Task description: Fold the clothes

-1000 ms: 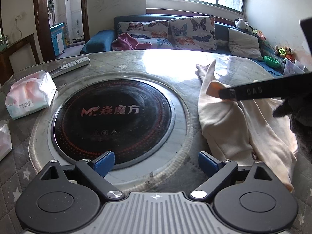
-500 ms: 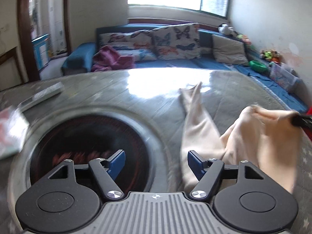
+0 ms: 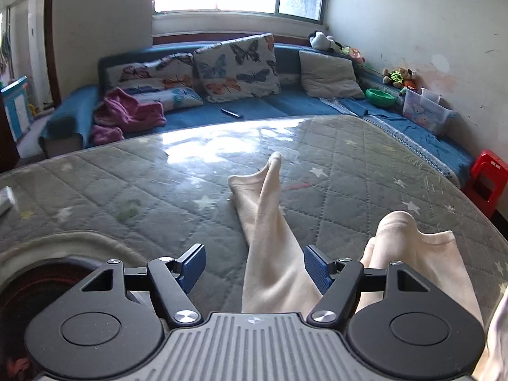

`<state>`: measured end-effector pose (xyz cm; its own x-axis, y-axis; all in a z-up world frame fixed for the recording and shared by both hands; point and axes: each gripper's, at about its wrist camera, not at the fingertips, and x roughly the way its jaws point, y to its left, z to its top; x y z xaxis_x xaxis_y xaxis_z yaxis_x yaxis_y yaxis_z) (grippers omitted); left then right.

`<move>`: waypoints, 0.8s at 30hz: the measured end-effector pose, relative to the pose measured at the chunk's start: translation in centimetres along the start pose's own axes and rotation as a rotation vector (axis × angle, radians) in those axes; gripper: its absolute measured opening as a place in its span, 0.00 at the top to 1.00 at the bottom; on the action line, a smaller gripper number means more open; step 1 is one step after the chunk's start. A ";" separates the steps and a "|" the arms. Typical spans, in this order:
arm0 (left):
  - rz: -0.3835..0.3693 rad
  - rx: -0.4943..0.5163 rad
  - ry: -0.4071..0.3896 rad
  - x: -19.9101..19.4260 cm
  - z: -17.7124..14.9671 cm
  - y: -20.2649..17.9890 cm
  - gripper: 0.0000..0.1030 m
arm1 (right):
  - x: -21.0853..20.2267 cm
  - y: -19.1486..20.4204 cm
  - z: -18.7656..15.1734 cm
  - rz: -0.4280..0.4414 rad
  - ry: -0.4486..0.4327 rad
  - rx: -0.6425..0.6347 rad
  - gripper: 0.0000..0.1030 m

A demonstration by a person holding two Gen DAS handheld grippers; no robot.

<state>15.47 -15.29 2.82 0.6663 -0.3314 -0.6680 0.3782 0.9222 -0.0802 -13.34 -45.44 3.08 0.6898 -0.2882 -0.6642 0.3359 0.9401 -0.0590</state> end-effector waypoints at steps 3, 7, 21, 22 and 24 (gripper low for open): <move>-0.024 -0.015 0.033 1.4 0.0 0.4 0.35 | -0.4 -0.6 -0.5 -0.011 -0.002 0.001 0.94; -0.057 0.001 0.019 1.4 -0.3 0.5 0.79 | -0.2 0.5 0.3 0.015 -0.010 -0.027 0.92; 0.064 -0.242 -0.126 -9.2 -3.1 7.3 0.95 | 2.5 6.4 1.6 0.156 0.012 -0.172 0.61; 0.087 -0.260 -0.138 -10.4 -3.7 8.1 0.95 | 2.8 6.6 1.5 0.156 0.019 -0.177 0.60; 0.132 -0.295 -0.166 -12.6 -4.7 10.0 0.96 | 3.3 6.7 1.2 0.152 0.027 -0.183 0.58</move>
<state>7.83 -0.92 6.95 0.8015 -0.2106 -0.5596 0.0958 0.9691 -0.2275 -8.06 -40.33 1.41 0.7052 -0.1385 -0.6954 0.1059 0.9903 -0.0899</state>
